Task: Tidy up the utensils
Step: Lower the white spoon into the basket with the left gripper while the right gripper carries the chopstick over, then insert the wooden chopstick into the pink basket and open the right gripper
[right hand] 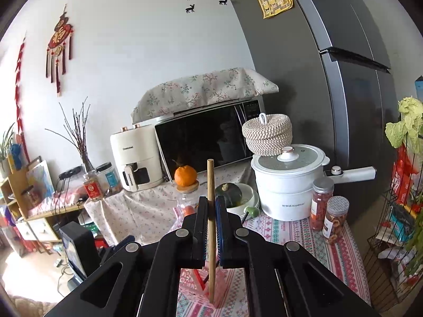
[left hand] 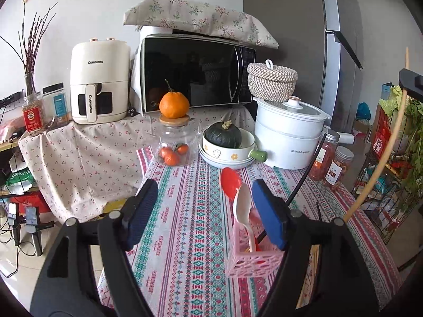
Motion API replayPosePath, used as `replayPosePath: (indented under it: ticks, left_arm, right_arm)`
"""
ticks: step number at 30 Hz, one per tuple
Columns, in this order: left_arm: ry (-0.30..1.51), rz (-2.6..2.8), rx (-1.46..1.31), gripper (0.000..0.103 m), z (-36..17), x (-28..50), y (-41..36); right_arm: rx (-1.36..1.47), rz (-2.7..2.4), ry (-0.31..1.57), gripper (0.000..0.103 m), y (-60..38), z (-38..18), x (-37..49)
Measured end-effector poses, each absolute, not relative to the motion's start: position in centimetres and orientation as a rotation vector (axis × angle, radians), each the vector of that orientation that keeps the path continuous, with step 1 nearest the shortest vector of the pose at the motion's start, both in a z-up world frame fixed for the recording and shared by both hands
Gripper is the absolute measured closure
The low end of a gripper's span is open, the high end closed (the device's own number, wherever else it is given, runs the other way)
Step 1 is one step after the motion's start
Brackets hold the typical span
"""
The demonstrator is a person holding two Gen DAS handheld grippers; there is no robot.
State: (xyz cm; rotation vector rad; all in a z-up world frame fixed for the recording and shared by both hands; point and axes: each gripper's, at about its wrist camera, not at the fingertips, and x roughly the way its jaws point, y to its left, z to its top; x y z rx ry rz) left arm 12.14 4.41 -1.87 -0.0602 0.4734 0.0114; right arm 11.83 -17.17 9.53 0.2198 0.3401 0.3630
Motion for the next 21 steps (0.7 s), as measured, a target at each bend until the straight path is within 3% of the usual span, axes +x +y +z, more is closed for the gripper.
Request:
replayPosePath:
  ticks: [7, 21]
  left_arm:
    - [0.687, -0.013, -0.115, 0.022, -2.6, 9.4, 6.2]
    - [0.761, -0.063, -0.166, 0.022, -4.2, 8.7, 6.7]
  right_arm:
    - [0.221, 0.366, 0.319, 0.097, -15.3, 9.5, 13.2]
    - [0.176, 0.329, 0.472, 0.097, -13.0, 3.7, 17.4]
